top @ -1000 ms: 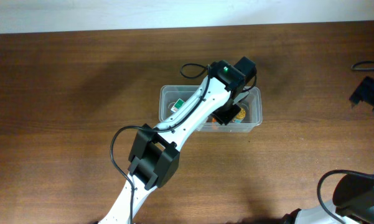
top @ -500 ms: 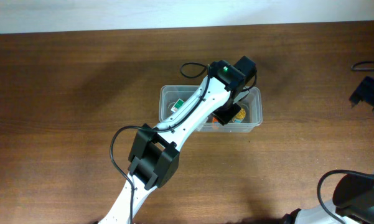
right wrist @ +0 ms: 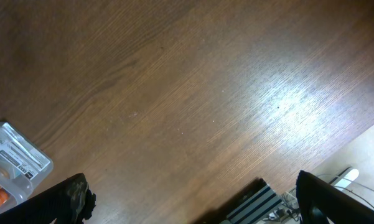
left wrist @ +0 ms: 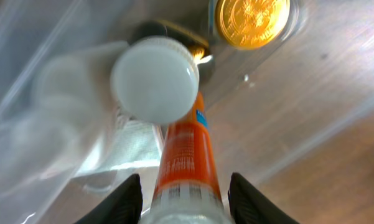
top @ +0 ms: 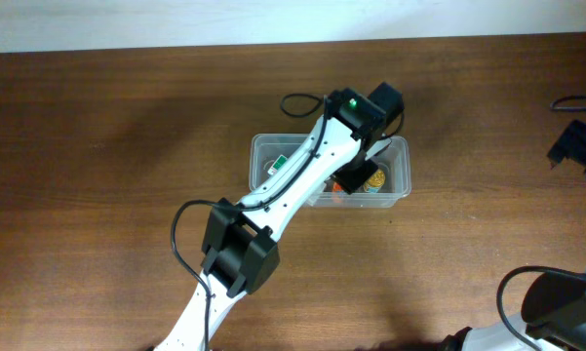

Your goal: Pack container

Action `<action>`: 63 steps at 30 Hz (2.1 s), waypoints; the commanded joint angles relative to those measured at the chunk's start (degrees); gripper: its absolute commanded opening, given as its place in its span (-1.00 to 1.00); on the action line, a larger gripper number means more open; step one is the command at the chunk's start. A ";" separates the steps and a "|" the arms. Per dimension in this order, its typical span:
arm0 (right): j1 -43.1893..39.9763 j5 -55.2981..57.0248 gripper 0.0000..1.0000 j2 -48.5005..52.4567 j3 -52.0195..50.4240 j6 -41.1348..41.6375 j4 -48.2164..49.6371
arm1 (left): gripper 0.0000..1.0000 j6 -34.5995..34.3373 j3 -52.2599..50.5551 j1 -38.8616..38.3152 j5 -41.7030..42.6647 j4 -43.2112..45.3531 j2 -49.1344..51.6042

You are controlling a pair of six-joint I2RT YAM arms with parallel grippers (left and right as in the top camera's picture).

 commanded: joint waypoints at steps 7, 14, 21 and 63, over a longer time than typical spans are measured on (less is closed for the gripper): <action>-0.11 -0.31 0.97 0.31 -0.20 0.50 0.07 | -0.09 0.55 18.27 0.04 0.33 -8.22 -0.11; -0.11 -0.31 0.97 0.31 -0.17 0.50 0.07 | 0.15 0.42 18.91 0.09 -2.54 -8.22 -3.78; -0.11 -0.28 0.97 0.31 -0.20 0.50 0.07 | 0.99 0.42 18.91 0.09 -9.27 -8.22 -9.92; -0.11 -0.31 0.97 0.31 -0.17 0.50 0.07 | 0.99 -15.87 -51.21 17.31 -6.67 11.87 -76.15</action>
